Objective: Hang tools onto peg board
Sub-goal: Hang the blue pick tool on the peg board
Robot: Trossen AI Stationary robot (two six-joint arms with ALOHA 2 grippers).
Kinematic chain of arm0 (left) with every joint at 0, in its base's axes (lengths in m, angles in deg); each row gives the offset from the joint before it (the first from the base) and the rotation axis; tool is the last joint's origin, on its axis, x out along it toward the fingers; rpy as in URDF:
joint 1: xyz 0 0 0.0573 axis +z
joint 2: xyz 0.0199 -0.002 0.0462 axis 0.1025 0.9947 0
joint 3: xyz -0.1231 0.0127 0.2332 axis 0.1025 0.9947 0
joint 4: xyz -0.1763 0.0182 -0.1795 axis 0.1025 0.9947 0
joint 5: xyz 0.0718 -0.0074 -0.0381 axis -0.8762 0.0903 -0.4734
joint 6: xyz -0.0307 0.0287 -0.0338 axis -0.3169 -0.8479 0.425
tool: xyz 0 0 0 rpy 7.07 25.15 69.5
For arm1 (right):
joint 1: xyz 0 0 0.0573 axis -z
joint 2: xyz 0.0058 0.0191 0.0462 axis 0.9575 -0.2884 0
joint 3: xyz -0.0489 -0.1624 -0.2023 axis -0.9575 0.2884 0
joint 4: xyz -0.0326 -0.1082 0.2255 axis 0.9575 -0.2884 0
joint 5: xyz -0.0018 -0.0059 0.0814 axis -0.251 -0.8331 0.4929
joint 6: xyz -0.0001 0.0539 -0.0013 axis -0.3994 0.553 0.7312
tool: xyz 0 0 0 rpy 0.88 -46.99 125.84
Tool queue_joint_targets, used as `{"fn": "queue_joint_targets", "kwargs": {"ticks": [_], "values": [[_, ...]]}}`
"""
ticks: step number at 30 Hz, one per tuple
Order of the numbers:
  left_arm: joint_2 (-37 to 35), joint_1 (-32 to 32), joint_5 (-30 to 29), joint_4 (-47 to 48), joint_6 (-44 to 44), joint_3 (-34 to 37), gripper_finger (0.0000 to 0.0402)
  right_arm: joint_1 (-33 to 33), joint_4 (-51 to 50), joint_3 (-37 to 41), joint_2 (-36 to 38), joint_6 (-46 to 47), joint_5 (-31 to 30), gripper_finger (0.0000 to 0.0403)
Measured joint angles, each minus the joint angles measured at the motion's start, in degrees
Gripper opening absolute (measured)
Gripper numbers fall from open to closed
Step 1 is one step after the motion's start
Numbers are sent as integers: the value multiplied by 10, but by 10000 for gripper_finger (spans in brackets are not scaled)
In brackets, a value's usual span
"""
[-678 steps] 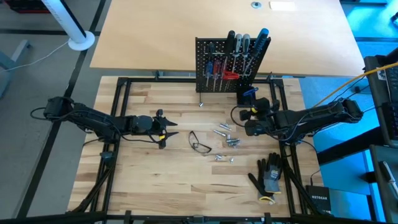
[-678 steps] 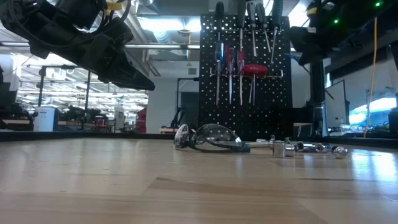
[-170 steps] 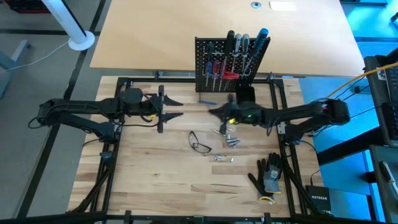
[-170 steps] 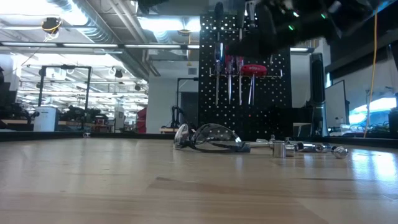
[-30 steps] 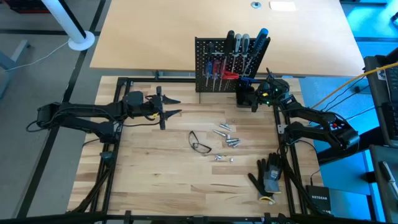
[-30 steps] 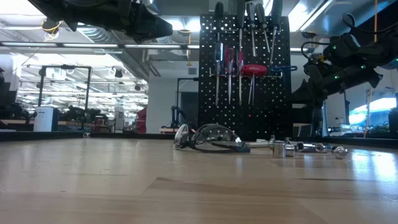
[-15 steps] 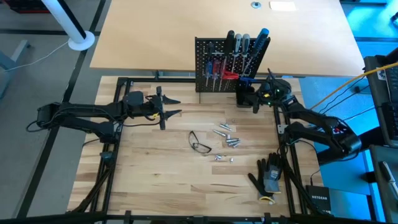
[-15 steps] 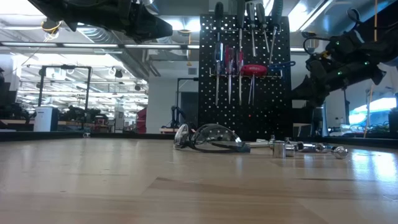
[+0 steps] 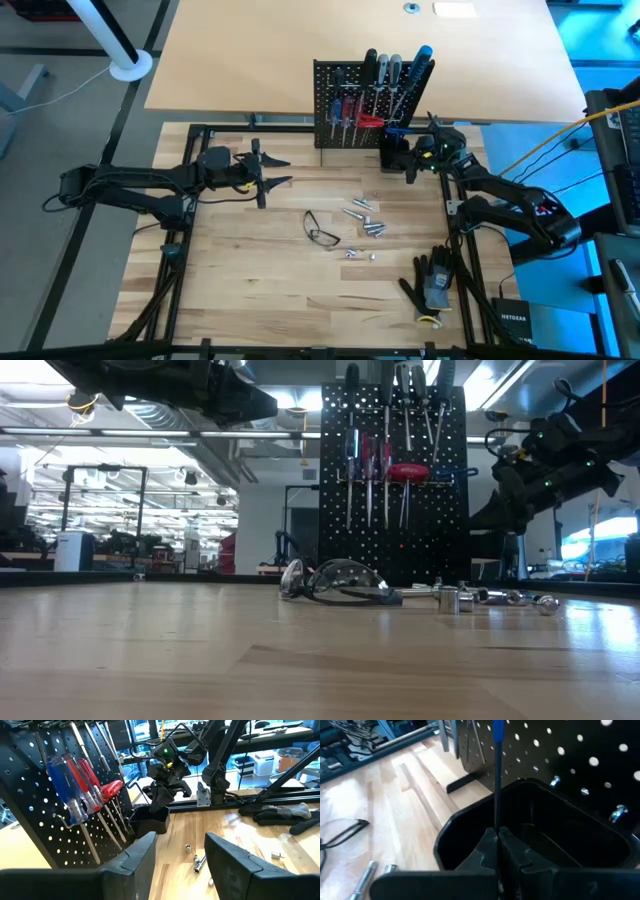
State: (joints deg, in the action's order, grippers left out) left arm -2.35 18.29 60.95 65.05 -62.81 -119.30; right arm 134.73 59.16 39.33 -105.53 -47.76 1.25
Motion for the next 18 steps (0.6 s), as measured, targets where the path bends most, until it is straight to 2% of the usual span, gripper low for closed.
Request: {"fn": "queue_joint_targets", "kwargs": {"ticks": [9, 18], "values": [[0, 0, 0, 0, -4, 0, 159, 0, 62, 0, -22, 6, -31, 1], [0, 0, 0, 12, -7, 0, 159, 1, 32, 0, -21, -1, -61, 1]]}}
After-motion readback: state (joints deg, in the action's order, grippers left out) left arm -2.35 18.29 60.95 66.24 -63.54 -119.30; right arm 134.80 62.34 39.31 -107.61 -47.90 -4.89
